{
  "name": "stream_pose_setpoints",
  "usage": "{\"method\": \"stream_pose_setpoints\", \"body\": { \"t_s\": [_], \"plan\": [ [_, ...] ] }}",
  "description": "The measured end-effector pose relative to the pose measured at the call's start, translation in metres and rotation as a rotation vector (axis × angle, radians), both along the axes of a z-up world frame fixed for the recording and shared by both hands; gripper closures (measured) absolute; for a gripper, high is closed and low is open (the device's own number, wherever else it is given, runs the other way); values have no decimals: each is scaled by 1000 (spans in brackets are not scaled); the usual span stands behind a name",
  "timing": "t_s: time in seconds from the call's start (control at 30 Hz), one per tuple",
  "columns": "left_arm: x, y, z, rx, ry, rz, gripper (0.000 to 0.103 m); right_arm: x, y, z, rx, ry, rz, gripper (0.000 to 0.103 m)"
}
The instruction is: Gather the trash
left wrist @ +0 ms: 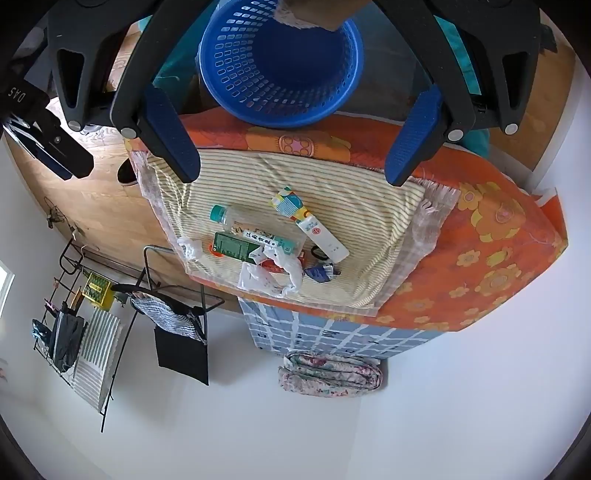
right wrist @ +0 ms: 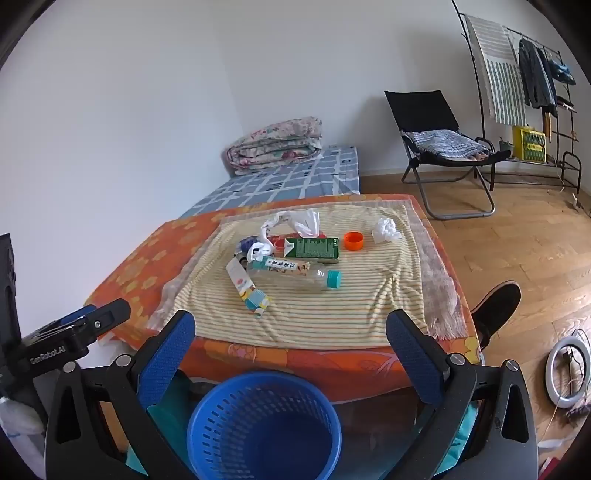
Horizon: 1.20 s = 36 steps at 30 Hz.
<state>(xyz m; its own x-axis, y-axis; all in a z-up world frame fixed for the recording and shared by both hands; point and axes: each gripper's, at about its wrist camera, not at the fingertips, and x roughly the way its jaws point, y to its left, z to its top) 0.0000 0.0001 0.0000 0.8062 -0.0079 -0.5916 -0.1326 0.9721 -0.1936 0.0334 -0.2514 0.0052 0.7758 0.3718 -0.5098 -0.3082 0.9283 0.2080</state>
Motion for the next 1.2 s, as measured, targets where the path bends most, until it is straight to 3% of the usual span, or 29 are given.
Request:
{"method": "stream_pose_setpoints", "body": {
  "t_s": [1.2],
  "plan": [
    [1, -10, 8, 1, -12, -5, 1, 4, 1, -11, 2, 38, 1, 1]
  ]
}}
